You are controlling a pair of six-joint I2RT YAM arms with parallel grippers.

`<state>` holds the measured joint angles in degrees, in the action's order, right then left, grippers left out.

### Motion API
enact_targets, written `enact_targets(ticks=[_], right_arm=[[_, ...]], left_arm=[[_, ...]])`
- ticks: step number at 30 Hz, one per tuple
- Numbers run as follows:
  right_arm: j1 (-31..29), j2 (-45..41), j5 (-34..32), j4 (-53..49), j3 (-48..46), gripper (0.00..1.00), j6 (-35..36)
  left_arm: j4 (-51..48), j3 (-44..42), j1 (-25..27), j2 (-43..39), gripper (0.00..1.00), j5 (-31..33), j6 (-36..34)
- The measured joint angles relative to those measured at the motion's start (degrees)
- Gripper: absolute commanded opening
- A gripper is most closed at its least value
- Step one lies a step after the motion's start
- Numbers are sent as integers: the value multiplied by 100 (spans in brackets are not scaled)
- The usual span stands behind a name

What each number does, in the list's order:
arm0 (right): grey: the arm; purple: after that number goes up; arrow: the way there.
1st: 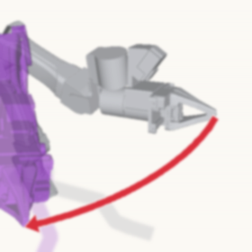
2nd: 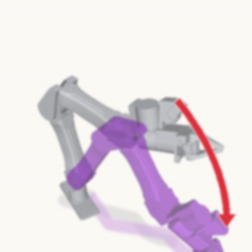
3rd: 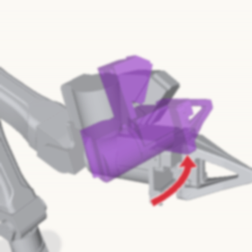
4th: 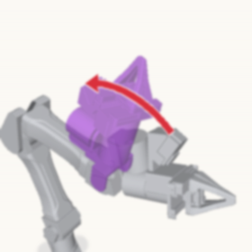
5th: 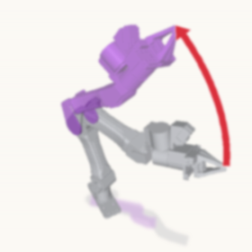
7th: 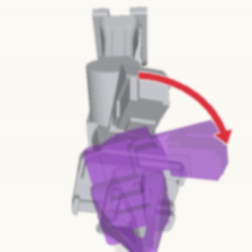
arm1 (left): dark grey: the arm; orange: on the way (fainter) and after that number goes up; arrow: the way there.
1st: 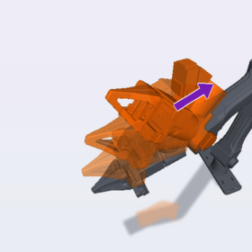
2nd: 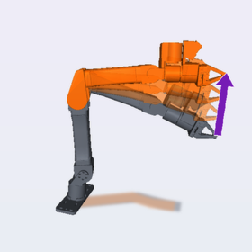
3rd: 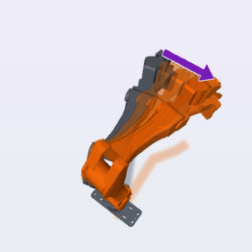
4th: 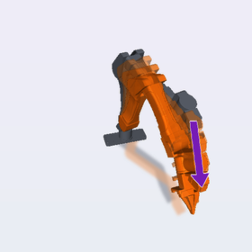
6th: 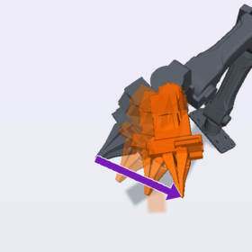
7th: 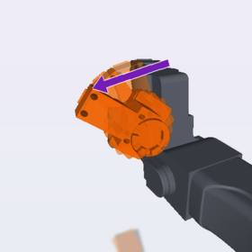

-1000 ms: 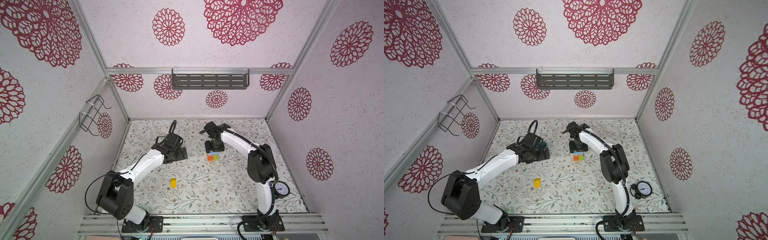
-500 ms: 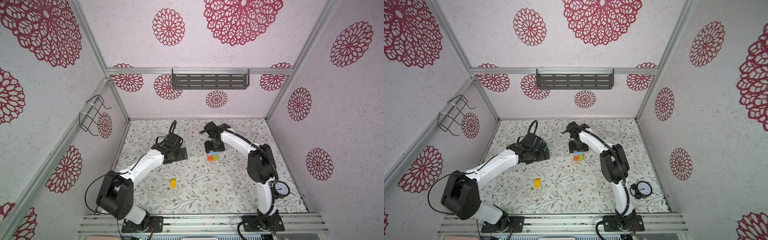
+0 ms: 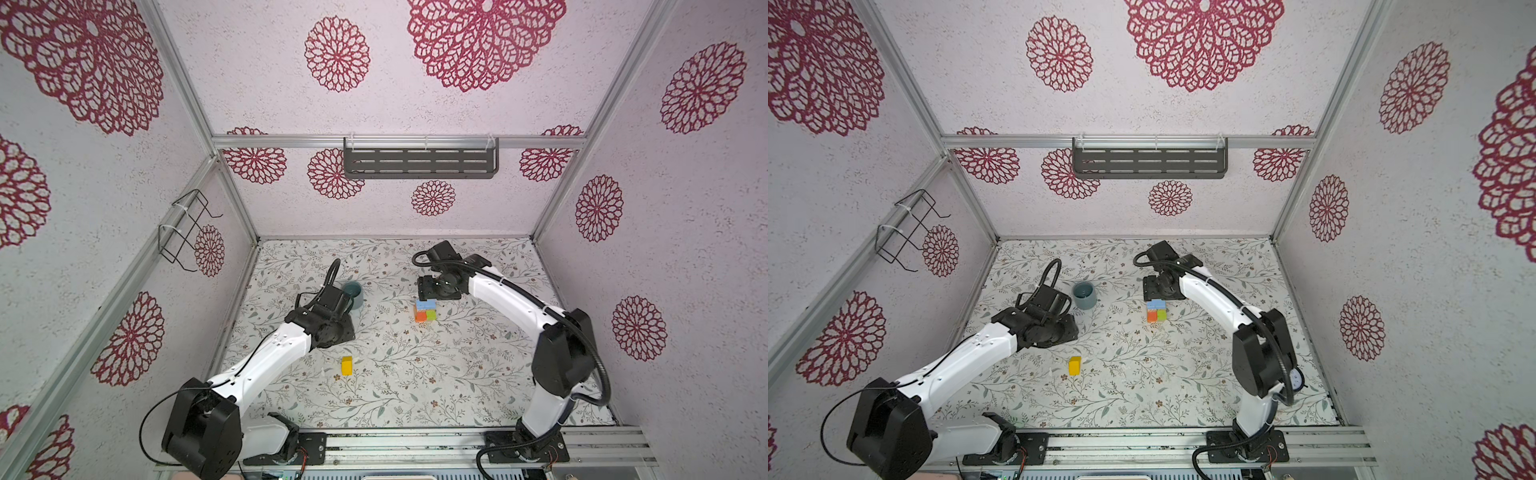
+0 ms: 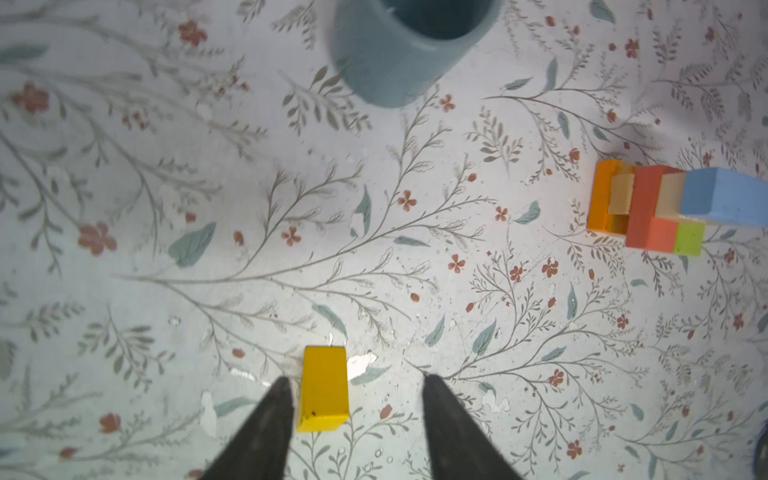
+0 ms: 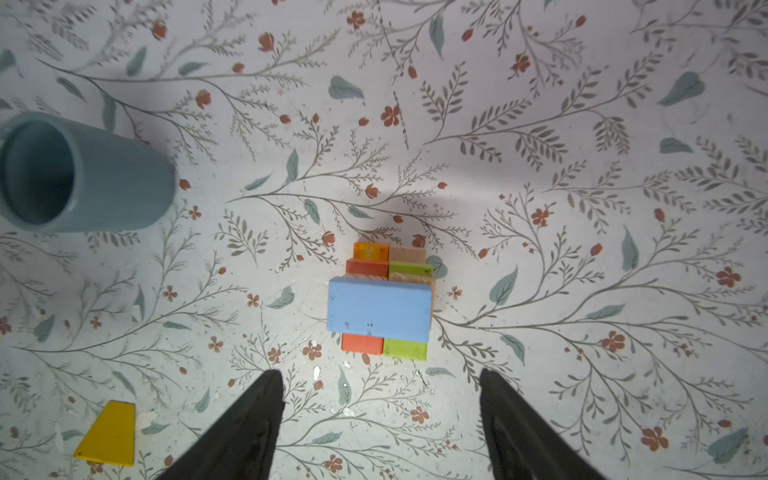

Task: Build the wood block tower

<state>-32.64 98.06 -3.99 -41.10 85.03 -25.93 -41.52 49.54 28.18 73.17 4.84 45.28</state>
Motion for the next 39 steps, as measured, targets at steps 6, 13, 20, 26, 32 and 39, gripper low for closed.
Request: enact_targets(ticks=[6, 13, 20, 26, 32, 39], right_arm=[[131, -750, 31, 472, -955, 78, -109], [136, -1093, 131, 715, -1762, 78, -223], [138, -1513, 153, 911, -2127, 78, -321], [138, -1582, 155, 979, -2190, 79, -374], [138, -1681, 142, 981, -2190, 79, -374], [138, -1884, 125, 994, -2243, 79, -369]], left_arm=[[-103, -645, 313, -516, 29, 181, 354], [-68, -1198, 761, -660, 15, 435, 804], [146, -1676, 896, -651, 0, 535, 1128], [531, -1853, 970, -422, 0, 527, 1290], [1005, -1840, 1084, 28, 0, 501, 1370], [1368, -1580, 1342, 474, 0, 520, 1473]])
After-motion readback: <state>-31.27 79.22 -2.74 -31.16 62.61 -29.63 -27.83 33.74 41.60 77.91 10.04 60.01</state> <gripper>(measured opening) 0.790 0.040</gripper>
